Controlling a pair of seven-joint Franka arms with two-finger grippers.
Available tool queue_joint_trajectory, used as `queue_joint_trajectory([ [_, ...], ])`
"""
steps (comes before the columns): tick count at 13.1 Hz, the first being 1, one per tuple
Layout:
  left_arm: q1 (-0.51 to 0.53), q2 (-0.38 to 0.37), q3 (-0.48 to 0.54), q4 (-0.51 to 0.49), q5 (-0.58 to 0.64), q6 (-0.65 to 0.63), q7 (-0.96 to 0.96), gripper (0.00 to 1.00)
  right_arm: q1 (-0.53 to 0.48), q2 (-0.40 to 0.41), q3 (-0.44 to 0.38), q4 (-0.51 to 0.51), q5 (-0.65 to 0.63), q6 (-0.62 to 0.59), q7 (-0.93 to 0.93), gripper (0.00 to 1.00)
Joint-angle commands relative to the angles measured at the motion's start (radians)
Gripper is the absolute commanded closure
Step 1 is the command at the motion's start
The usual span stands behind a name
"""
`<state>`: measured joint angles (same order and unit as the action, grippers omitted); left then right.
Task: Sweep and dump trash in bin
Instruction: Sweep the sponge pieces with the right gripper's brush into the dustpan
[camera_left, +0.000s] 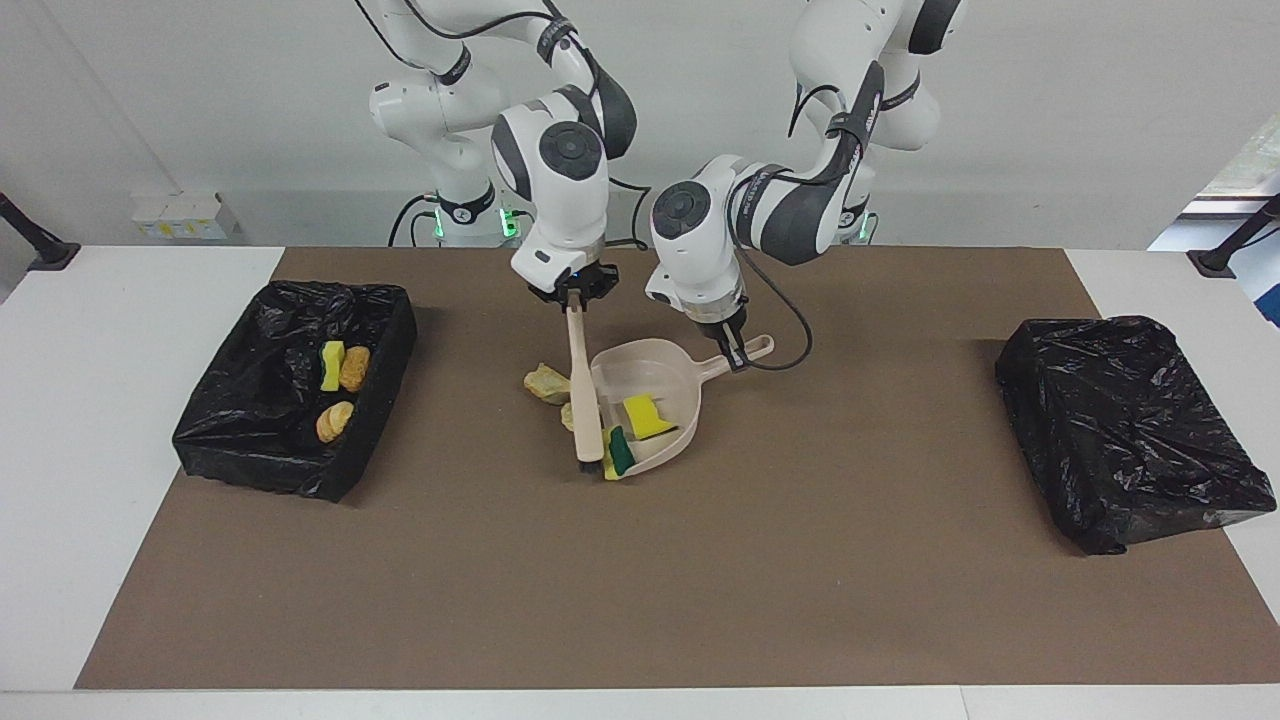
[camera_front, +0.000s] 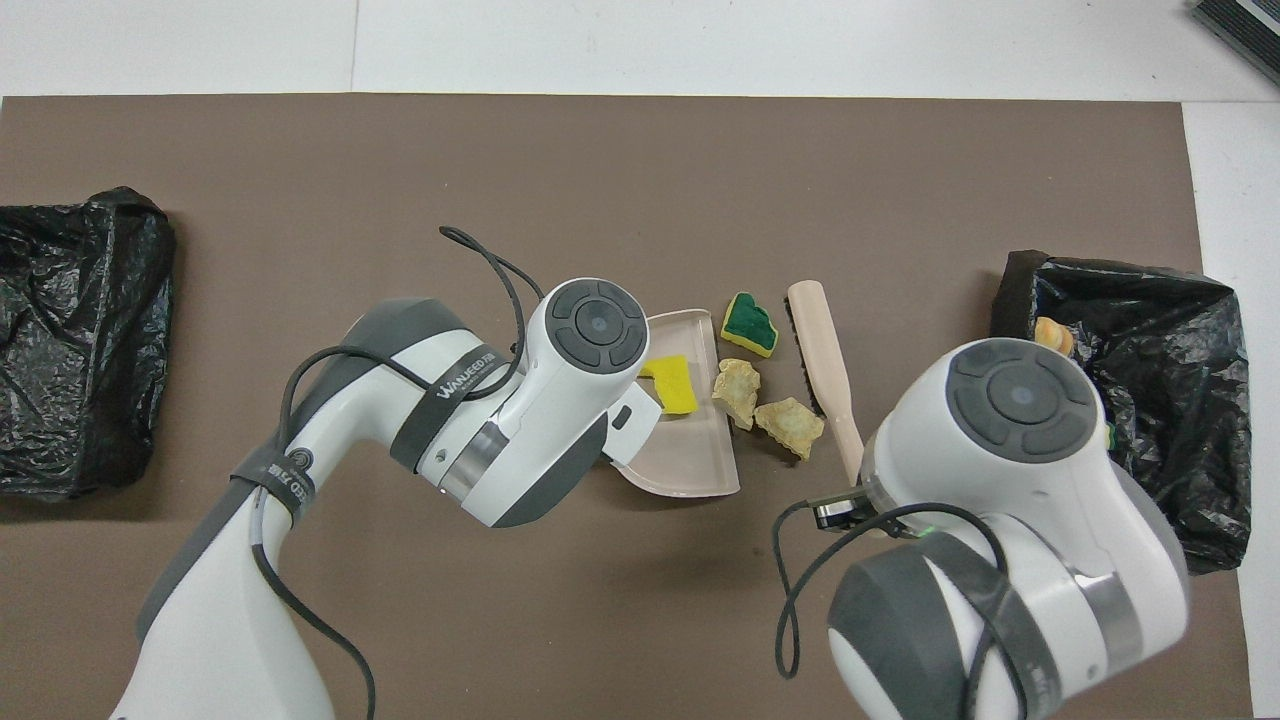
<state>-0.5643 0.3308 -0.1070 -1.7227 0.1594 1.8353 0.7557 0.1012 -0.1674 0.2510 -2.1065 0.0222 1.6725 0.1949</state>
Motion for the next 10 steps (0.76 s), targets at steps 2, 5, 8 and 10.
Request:
queue_joint_trajectory([
  [2, 0.003, -0.015, 0.003, -0.017, 0.002, 0.019, 0.048, 1.0, -0.179, -0.098, 0.005, -0.179, 0.018, 0.088, -0.196, 1.0],
  [5, 0.001, -0.016, 0.003, -0.018, 0.009, 0.012, 0.048, 1.0, -0.212, -0.061, 0.007, -0.185, 0.002, 0.13, -0.235, 1.0],
  [8, -0.006, -0.016, 0.003, -0.02, 0.006, 0.013, 0.039, 1.0, -0.175, -0.034, 0.013, -0.204, 0.002, 0.168, -0.18, 1.0],
  [10, -0.011, -0.016, 0.0, -0.021, 0.006, 0.015, 0.016, 1.0, -0.135, -0.043, 0.013, -0.228, 0.018, 0.162, -0.169, 1.0],
])
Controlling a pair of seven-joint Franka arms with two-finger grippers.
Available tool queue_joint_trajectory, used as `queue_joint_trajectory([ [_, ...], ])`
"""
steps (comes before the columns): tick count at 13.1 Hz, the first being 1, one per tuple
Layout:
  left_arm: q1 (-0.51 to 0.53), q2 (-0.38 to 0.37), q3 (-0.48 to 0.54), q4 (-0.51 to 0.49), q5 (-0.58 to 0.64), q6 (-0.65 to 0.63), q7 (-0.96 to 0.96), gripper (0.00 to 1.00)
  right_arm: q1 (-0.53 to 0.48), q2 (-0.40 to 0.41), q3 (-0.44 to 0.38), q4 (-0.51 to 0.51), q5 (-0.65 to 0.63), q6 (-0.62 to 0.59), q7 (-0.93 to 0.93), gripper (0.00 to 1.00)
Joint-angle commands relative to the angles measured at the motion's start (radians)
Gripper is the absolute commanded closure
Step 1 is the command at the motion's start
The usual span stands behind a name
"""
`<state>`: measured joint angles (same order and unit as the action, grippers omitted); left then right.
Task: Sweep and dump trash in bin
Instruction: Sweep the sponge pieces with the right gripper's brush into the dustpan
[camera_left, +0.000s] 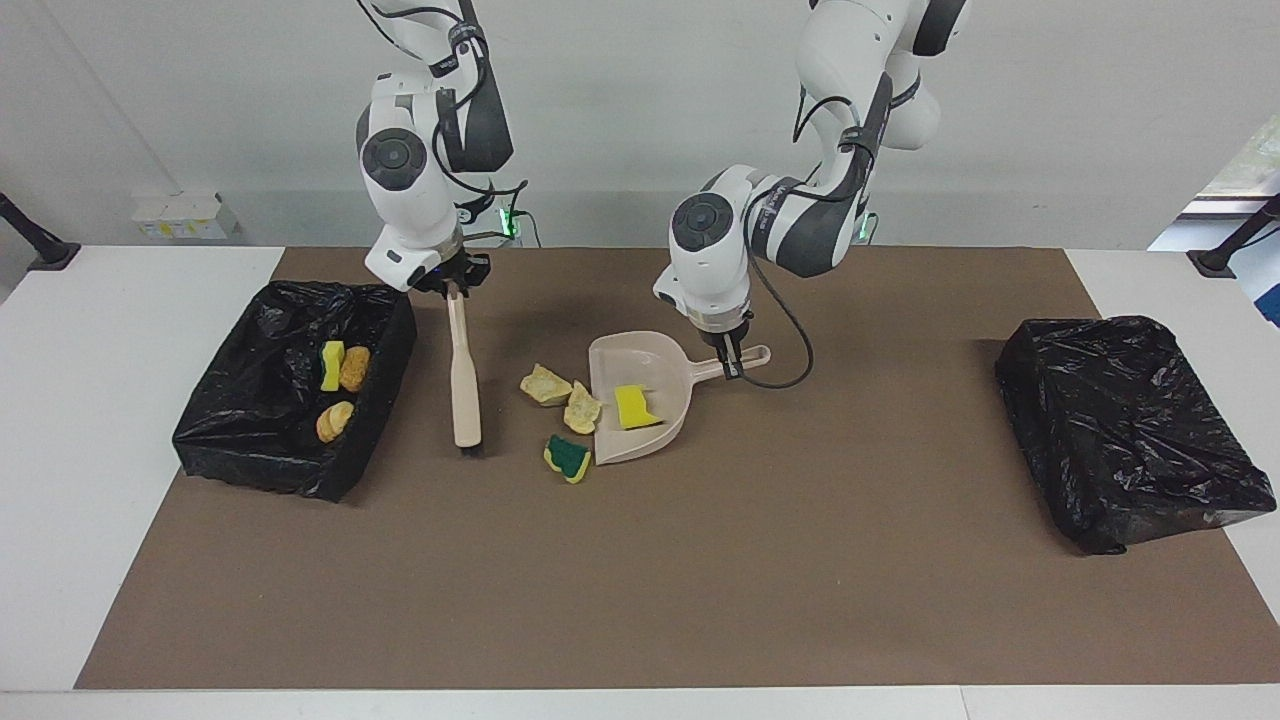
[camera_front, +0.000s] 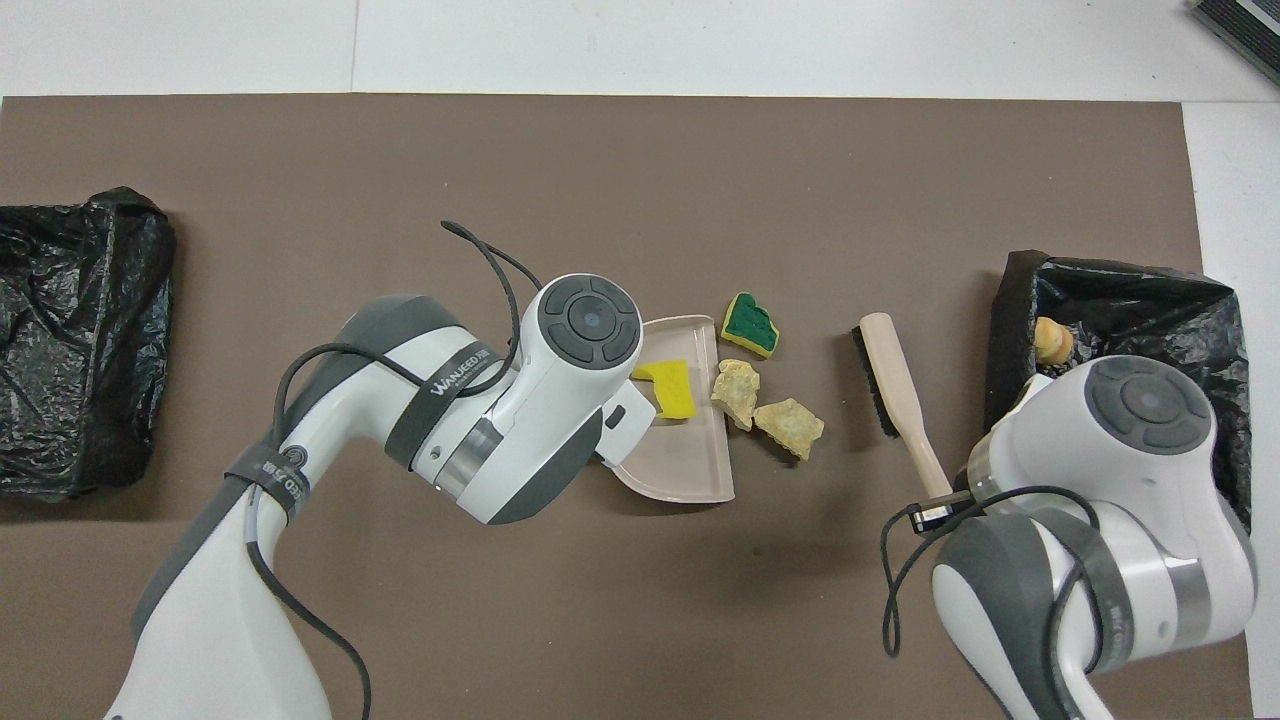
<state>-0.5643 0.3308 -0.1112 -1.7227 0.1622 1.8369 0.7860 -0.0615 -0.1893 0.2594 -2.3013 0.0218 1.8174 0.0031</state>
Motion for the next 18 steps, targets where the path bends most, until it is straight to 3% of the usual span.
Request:
queue_joint_trajectory([
  [1, -0.012, -0.016, 0.004, -0.021, 0.002, 0.016, -0.022, 1.0, 0.041, -0.016, 0.004, -0.038, 0.035, 0.019, 0.038, 1.0],
  [4, -0.012, -0.016, 0.002, -0.026, 0.0, 0.021, -0.028, 1.0, 0.184, 0.048, 0.006, -0.035, 0.119, 0.129, 0.243, 1.0],
  [8, -0.012, -0.016, 0.002, -0.028, -0.007, 0.027, -0.031, 1.0, 0.236, 0.157, 0.006, 0.15, 0.187, 0.094, 0.359, 1.0],
  [12, -0.011, -0.016, 0.002, -0.029, -0.013, 0.027, -0.041, 1.0, 0.216, 0.146, -0.002, 0.181, 0.198, 0.06, 0.305, 1.0],
  [18, -0.003, -0.016, 0.002, -0.032, -0.027, 0.031, -0.039, 1.0, 0.138, 0.162, -0.005, 0.184, 0.132, 0.1, 0.074, 1.0],
])
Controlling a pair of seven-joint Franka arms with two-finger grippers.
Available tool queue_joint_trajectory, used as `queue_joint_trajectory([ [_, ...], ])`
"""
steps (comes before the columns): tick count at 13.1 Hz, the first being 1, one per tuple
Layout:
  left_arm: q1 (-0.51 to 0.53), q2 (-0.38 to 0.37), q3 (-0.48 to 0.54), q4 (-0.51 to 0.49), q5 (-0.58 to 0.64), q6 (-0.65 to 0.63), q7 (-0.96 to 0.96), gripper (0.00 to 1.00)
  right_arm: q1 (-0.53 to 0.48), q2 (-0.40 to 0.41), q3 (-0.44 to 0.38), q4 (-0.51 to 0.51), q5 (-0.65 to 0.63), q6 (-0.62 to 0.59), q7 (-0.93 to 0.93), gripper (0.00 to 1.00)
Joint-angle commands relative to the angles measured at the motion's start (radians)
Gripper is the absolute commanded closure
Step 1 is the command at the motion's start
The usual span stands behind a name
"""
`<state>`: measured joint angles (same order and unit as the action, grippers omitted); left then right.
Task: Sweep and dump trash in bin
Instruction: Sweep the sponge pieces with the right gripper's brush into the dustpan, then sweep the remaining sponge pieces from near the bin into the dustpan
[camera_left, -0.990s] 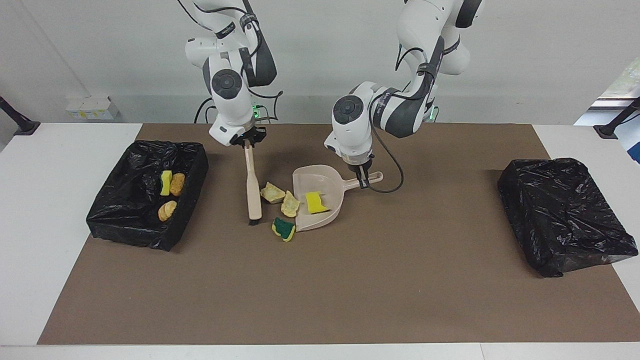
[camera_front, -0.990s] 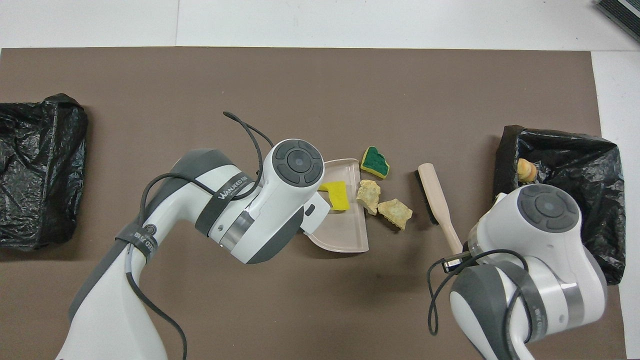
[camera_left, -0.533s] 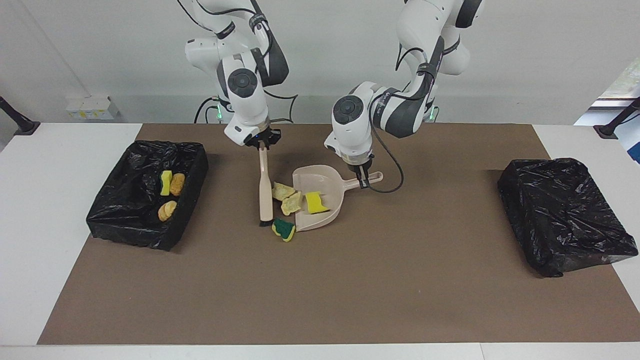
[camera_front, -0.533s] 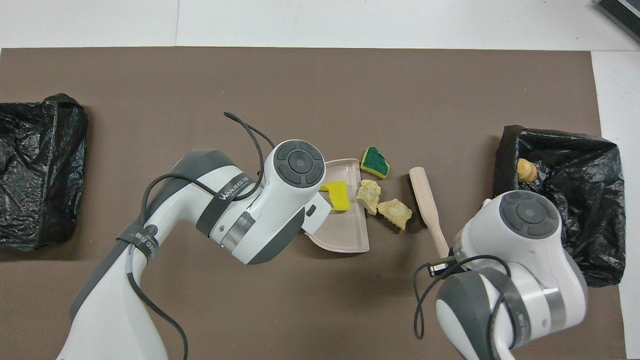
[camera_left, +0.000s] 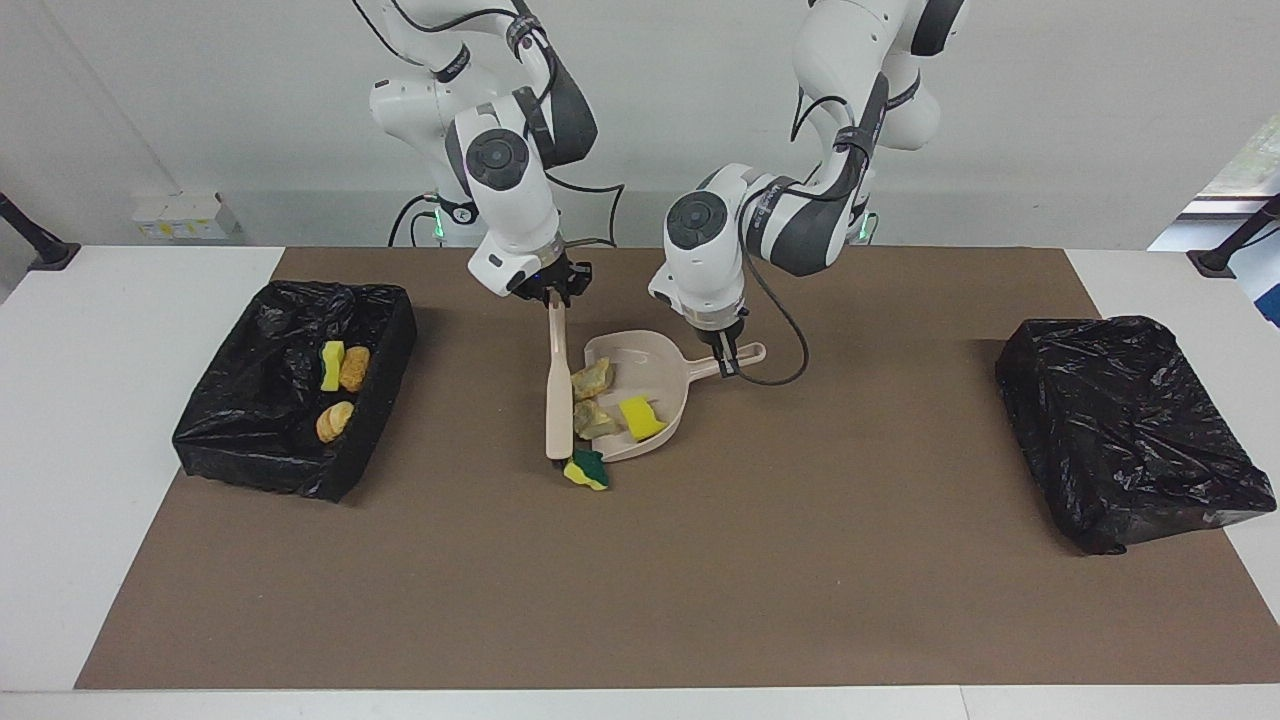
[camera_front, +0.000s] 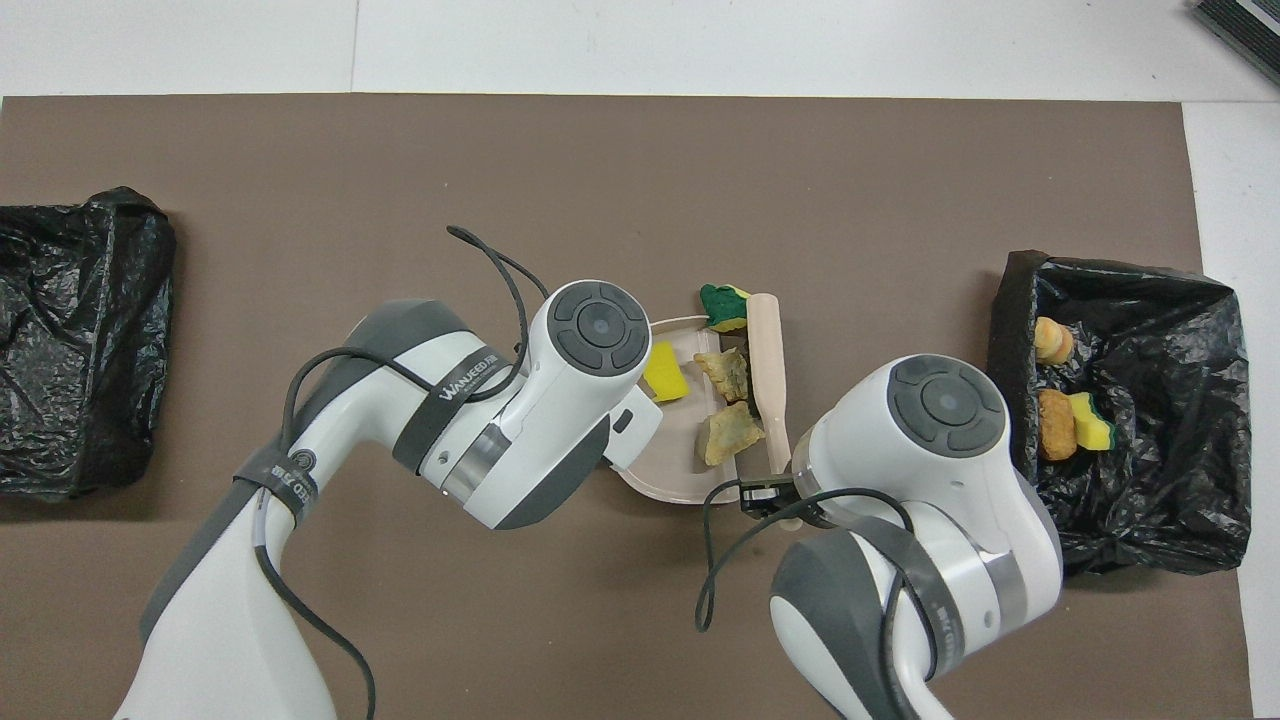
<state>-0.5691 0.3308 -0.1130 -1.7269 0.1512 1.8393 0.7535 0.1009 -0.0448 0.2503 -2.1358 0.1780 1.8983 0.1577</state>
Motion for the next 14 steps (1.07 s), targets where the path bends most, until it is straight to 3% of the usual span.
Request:
queue_joint_trajectory([
  [1, 0.001, -0.016, 0.004, -0.031, -0.016, 0.029, -0.008, 1.0, -0.027, 0.025, 0.004, 0.019, -0.058, 0.078, -0.113, 1.0],
  [5, 0.001, -0.016, 0.004, -0.031, -0.016, 0.031, -0.008, 1.0, -0.05, 0.098, 0.004, 0.071, -0.106, 0.18, -0.32, 1.0],
  [7, 0.001, -0.016, 0.004, -0.031, -0.016, 0.031, -0.008, 1.0, -0.046, 0.163, 0.009, 0.117, -0.21, 0.22, -0.407, 1.0],
  [10, 0.001, -0.016, 0.004, -0.031, -0.016, 0.031, -0.008, 1.0, -0.055, 0.209, 0.006, 0.125, -0.241, 0.286, -0.646, 1.0],
  [14, 0.001, -0.016, 0.004, -0.031, -0.018, 0.032, -0.008, 1.0, -0.089, 0.212, 0.004, 0.102, -0.299, 0.188, -0.778, 1.0],
])
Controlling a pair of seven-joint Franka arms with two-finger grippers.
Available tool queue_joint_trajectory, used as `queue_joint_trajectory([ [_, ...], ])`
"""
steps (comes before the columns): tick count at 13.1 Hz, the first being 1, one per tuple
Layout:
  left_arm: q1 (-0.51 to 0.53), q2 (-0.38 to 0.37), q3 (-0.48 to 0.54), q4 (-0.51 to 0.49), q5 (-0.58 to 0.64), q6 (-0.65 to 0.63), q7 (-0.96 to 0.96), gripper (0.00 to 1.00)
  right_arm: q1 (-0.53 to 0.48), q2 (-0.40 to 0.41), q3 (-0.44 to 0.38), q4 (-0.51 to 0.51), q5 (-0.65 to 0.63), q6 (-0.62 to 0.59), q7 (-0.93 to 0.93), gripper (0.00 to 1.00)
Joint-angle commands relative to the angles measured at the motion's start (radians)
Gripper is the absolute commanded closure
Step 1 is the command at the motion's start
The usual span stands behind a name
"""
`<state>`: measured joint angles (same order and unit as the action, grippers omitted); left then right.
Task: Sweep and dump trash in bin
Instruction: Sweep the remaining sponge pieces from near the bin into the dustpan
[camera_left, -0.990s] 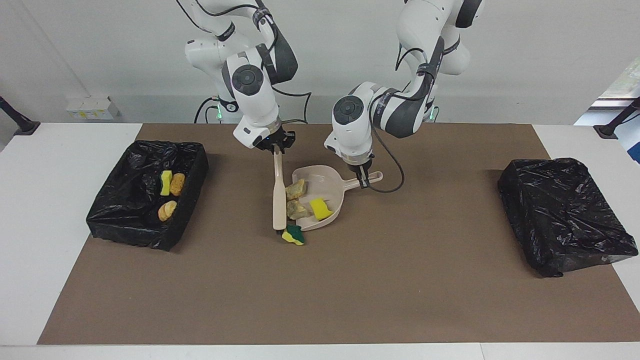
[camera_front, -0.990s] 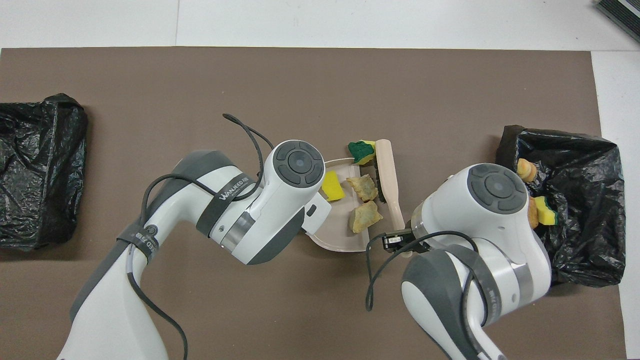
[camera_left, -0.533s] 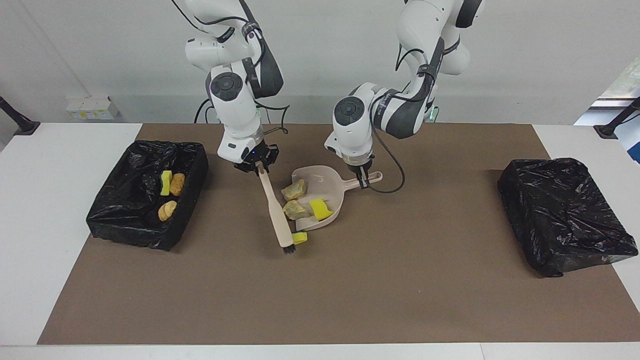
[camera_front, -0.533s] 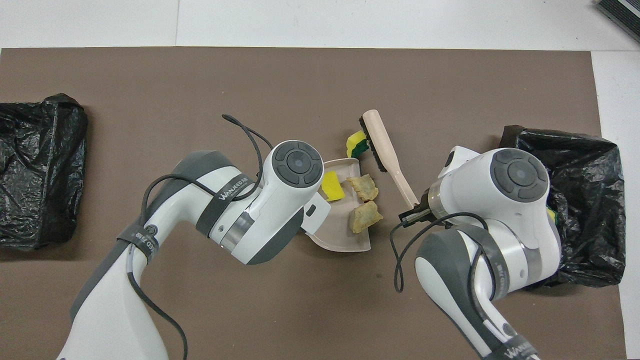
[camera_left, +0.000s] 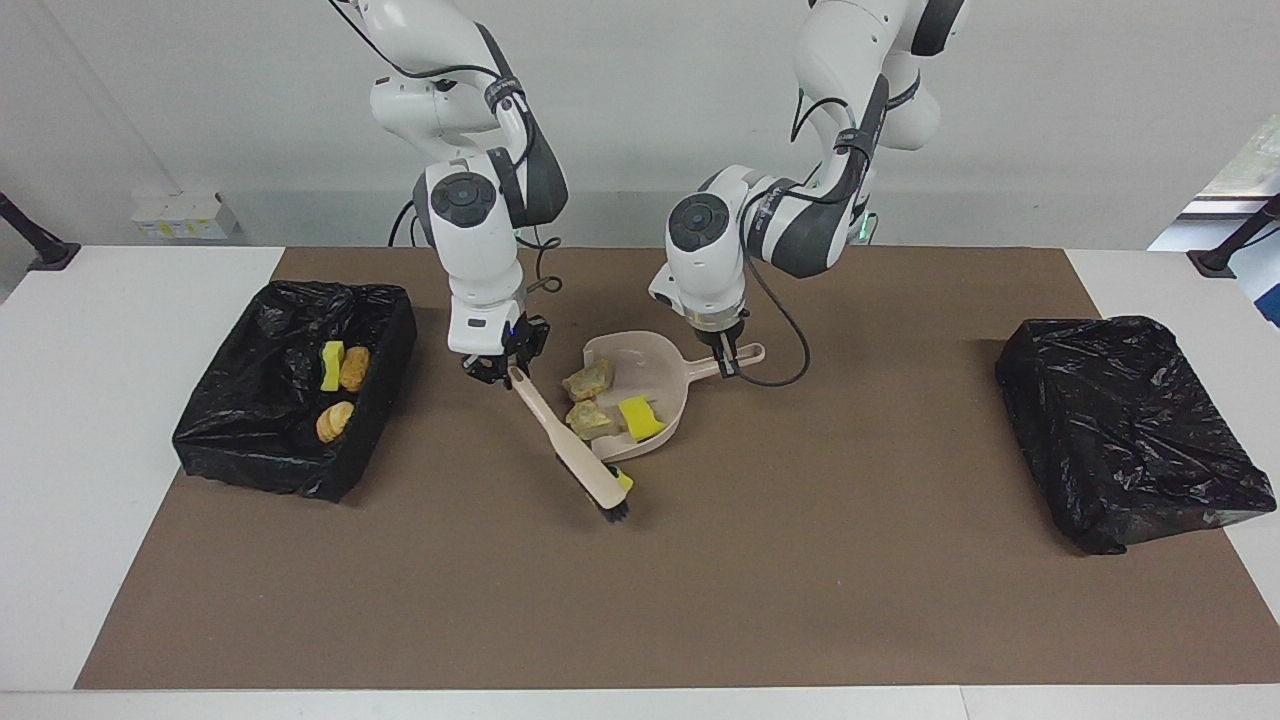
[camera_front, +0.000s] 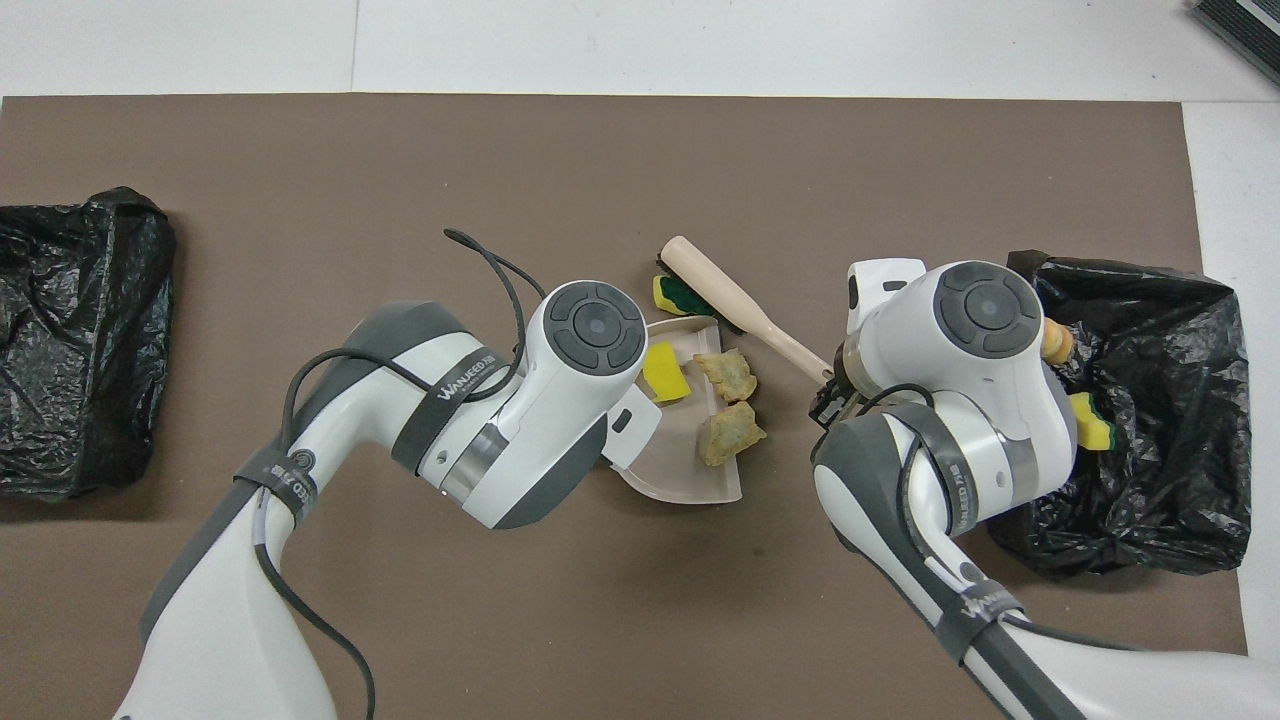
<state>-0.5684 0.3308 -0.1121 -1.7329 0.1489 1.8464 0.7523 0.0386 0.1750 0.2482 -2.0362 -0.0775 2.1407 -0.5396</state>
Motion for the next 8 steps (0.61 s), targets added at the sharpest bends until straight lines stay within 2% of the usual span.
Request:
queue_joint_trajectory([
  [1, 0.001, -0.016, 0.003, -0.025, -0.014, 0.024, -0.007, 1.0, -0.048, -0.009, 0.006, 0.002, -0.066, -0.067, -0.136, 1.0],
  [3, 0.001, -0.016, 0.003, -0.025, -0.015, 0.024, -0.007, 1.0, -0.088, -0.011, 0.006, 0.002, -0.09, -0.096, -0.251, 1.0],
  [5, 0.001, -0.016, 0.003, -0.025, -0.014, 0.024, -0.007, 1.0, -0.103, -0.017, 0.006, 0.002, -0.14, -0.126, -0.286, 1.0],
  [8, 0.001, -0.016, 0.003, -0.025, -0.014, 0.024, -0.007, 1.0, -0.169, -0.064, 0.006, -0.001, -0.165, -0.206, -0.361, 1.0],
])
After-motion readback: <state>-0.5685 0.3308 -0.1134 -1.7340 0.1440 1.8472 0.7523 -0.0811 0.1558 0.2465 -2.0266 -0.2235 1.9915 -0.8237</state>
